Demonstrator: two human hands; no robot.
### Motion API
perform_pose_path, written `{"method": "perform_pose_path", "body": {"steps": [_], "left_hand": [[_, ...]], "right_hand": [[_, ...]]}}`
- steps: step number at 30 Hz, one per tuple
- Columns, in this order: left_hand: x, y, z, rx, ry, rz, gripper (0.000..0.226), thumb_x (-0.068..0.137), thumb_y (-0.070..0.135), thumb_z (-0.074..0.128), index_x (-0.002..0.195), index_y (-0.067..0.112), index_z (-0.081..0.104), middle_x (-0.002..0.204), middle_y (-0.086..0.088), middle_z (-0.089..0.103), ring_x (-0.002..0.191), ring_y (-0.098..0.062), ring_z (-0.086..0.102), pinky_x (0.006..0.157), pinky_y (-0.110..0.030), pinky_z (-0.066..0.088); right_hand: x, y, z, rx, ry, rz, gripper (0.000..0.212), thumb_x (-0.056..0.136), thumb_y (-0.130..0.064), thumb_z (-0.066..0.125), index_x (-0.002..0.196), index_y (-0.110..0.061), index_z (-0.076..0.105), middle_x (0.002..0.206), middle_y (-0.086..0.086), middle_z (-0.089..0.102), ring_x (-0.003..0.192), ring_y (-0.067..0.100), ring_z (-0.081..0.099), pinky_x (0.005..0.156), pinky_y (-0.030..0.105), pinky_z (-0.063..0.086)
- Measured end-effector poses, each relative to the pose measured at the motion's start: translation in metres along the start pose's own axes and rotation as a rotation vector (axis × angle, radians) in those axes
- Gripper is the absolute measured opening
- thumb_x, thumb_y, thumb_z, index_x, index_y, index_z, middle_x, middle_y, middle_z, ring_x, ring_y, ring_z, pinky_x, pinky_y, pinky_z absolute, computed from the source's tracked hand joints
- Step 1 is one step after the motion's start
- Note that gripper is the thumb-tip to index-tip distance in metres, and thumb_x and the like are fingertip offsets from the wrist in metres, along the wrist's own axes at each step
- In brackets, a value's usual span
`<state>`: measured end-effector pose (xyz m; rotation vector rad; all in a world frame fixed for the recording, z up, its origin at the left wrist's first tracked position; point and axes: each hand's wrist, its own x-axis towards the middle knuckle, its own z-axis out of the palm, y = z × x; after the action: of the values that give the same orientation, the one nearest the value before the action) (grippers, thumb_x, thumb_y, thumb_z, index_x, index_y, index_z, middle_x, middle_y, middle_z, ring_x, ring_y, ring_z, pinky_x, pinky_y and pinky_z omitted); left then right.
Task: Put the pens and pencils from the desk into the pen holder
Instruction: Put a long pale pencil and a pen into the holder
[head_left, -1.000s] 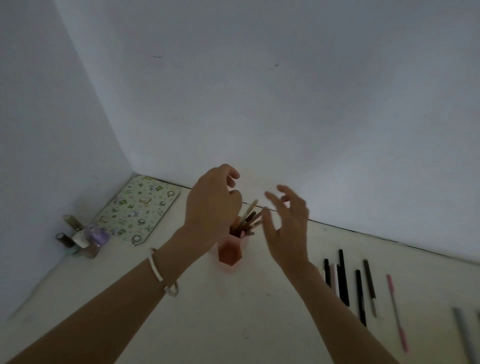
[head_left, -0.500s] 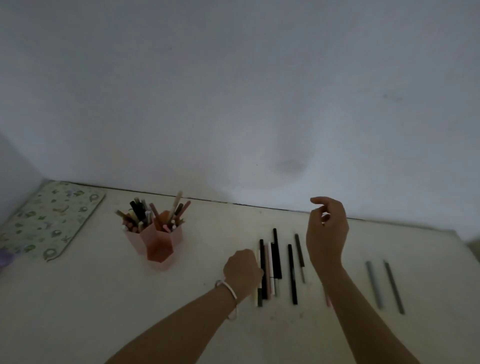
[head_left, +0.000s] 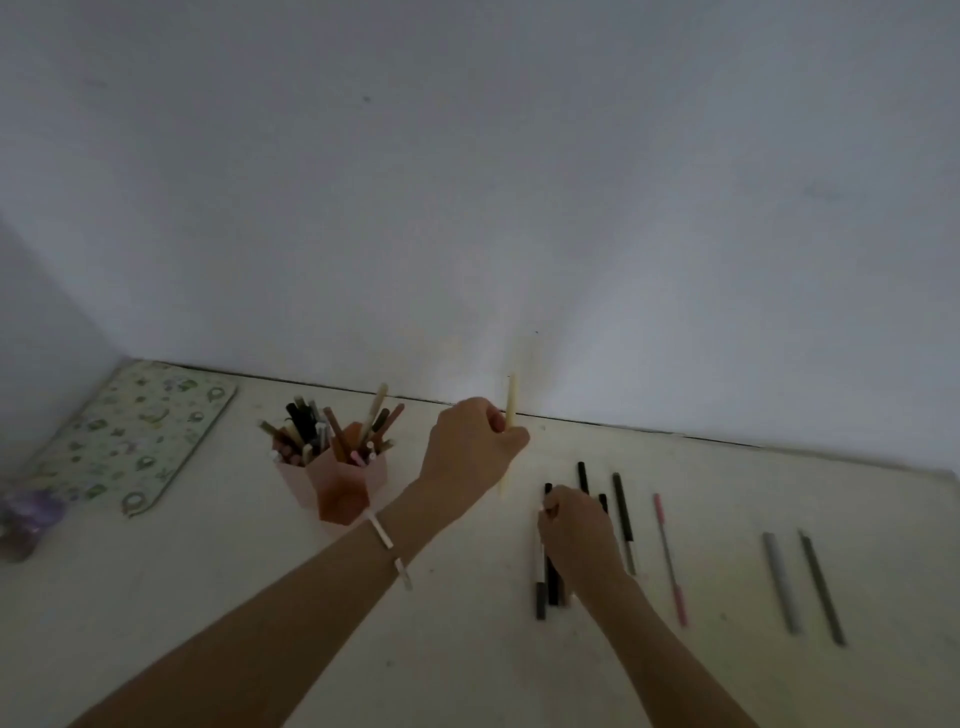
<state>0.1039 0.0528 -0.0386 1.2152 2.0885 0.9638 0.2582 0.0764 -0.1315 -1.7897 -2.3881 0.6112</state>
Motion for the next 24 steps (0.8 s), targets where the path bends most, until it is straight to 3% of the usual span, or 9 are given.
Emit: {"method": "perform_pose_path", "body": {"steps": [4,7,12,17,19,21,24], "left_hand": [[-0.001,0.018,-0.058,-0.086,0.173,0.146,0.016,0.072,0.03,0.067,0.064,0.026,0.054,0.056,0.011,0.058,0.047,0.002,0.054,0.044,-0.009,0.038],[-0.004,0.018,-0.091,-0.173,0.234,0.172,0.011,0.074,0.026,0.067,0.071,0.02,0.058,0.064,0.007,0.063,0.055,-0.004,0.057,0.052,-0.018,0.049],[-0.009,0.007,-0.133,-0.236,0.346,0.195,0.008,0.074,0.022,0.067,0.073,0.018,0.06,0.065,0.007,0.064,0.055,-0.001,0.058,0.049,-0.009,0.047],[-0.009,-0.004,-0.153,-0.258,0.389,0.174,0.009,0.074,0.02,0.067,0.072,0.018,0.059,0.064,0.008,0.063,0.055,0.003,0.056,0.05,-0.006,0.045],[-0.009,-0.007,-0.157,-0.26,0.396,0.174,0.009,0.074,0.019,0.067,0.072,0.018,0.059,0.065,0.007,0.063,0.056,0.003,0.056,0.051,-0.006,0.045],[-0.01,-0.009,-0.159,-0.266,0.395,0.182,0.008,0.075,0.019,0.067,0.072,0.017,0.059,0.065,0.007,0.063,0.056,0.003,0.056,0.051,-0.006,0.045],[-0.011,-0.009,-0.158,-0.266,0.384,0.202,0.008,0.075,0.019,0.067,0.073,0.018,0.059,0.065,0.008,0.064,0.057,0.004,0.057,0.051,-0.005,0.044]], "right_hand": [[-0.006,-0.012,0.027,-0.072,-0.016,0.006,0.028,0.097,-0.025,0.048,0.122,-0.013,0.051,0.119,0.005,0.059,0.113,0.02,0.056,0.088,0.026,0.048],[-0.008,-0.021,0.035,-0.111,0.005,0.027,0.024,0.098,-0.019,0.045,0.121,-0.013,0.048,0.112,0.004,0.06,0.105,0.02,0.06,0.083,0.029,0.054],[-0.011,-0.024,0.037,-0.166,0.096,0.121,0.033,0.096,-0.017,0.046,0.128,-0.01,0.04,0.129,0.011,0.05,0.108,0.023,0.059,0.079,0.027,0.051],[-0.012,-0.024,0.045,-0.178,0.014,0.079,0.03,0.092,0.001,0.037,0.12,-0.008,0.043,0.099,0.008,0.064,0.084,0.02,0.065,0.067,0.026,0.051],[-0.012,-0.025,0.041,-0.142,0.045,0.097,0.025,0.09,0.0,0.04,0.113,-0.006,0.046,0.098,0.009,0.063,0.083,0.023,0.063,0.065,0.029,0.052],[-0.013,-0.022,0.034,-0.197,0.132,0.152,0.024,0.088,-0.008,0.047,0.112,-0.007,0.047,0.106,0.01,0.058,0.091,0.024,0.058,0.072,0.031,0.052],[-0.014,-0.008,0.029,-0.216,0.171,0.228,0.035,0.095,-0.017,0.044,0.127,-0.005,0.045,0.121,0.011,0.055,0.109,0.026,0.055,0.091,0.032,0.048]]}}
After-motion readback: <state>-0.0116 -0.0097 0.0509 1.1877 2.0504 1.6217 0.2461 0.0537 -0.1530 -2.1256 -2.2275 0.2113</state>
